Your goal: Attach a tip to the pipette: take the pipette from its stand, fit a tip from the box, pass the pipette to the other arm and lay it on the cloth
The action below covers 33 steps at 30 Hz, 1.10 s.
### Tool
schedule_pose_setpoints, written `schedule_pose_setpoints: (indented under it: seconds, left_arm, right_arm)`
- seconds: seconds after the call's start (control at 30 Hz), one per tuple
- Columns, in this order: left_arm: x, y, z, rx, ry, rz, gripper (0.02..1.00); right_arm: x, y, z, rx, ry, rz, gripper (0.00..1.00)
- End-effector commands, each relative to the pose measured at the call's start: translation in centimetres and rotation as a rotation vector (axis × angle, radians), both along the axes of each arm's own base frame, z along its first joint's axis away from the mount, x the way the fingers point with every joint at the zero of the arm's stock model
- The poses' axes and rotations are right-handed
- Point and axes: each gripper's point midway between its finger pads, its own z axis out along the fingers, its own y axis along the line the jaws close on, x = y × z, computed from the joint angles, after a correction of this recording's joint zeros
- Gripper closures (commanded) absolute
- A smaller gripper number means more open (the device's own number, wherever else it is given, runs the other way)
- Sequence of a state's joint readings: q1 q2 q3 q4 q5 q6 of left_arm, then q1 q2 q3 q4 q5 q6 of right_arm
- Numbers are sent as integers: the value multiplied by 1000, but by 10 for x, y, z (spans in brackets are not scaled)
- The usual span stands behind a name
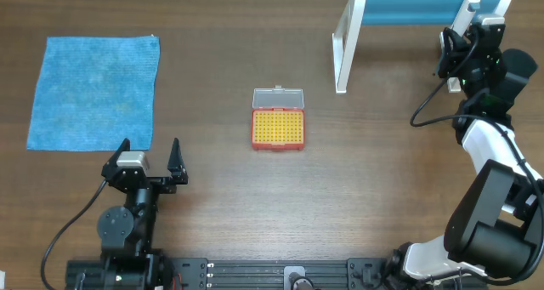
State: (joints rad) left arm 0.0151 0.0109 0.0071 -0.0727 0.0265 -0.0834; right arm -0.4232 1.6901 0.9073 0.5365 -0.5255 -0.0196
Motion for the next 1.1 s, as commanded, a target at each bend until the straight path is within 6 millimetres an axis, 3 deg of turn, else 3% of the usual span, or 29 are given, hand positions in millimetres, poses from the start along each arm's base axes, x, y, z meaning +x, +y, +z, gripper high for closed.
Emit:
schedule_pose_setpoints:
  seconds: [0.03,0.17,0.27,0.33,0.43,0.53,0.6,0.67,0.8,0.87,1.1]
  left_arm:
    - [0,-3,-1,9,1,-16,20]
    - [0,-3,-1,9,1,-16,23]
    - [0,-3,-1,9,1,-16,23]
    - [0,-3,-1,9,1,-16,23]
    - [0,-3,-1,9,1,-16,20]
    - [0,-3,-1,9,1,-16,20]
    - [0,-3,-1,9,1,-16,20]
    - [0,-3,-1,9,1,-16,20]
    - [0,-3,-1,9,1,-16,20]
    - [0,-3,-1,9,1,-16,23]
    - [0,-3,-1,9,1,-16,23]
  right_arm:
    - [-6,5,49,-44,-100,2,921]
    - [-22,14,98,-83,-199,17,923]
    - [-37,51,135,-33,-274,137,921]
    - [-53,103,161,-2,-358,318,923]
    - [-67,171,167,40,-420,511,925]
    - [-91,247,147,77,-427,702,925]
    - [-111,287,123,106,-392,804,925]
    - [-129,311,104,121,-382,873,923]
    - [-151,337,68,139,-386,952,923]
    - [-148,350,42,155,-331,980,923]
    - [-146,368,2,173,-265,1019,923]
